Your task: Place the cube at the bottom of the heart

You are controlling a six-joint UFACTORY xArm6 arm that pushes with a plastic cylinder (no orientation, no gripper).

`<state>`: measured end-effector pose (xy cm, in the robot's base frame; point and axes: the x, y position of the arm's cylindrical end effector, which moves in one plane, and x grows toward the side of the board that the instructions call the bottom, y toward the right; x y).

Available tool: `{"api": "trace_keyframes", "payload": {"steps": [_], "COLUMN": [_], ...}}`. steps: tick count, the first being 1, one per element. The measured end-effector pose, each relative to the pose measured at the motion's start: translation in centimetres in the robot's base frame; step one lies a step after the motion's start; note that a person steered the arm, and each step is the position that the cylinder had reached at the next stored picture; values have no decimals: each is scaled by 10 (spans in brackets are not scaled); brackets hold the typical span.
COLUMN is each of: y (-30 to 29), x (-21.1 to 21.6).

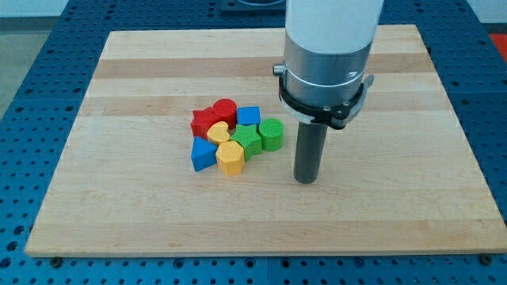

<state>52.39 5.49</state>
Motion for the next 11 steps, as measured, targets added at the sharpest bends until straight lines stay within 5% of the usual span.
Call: {"api": "trace_keyframes", "payload": {"steps": [8, 11], "y": [-46, -137], "x": [-55, -49]}}
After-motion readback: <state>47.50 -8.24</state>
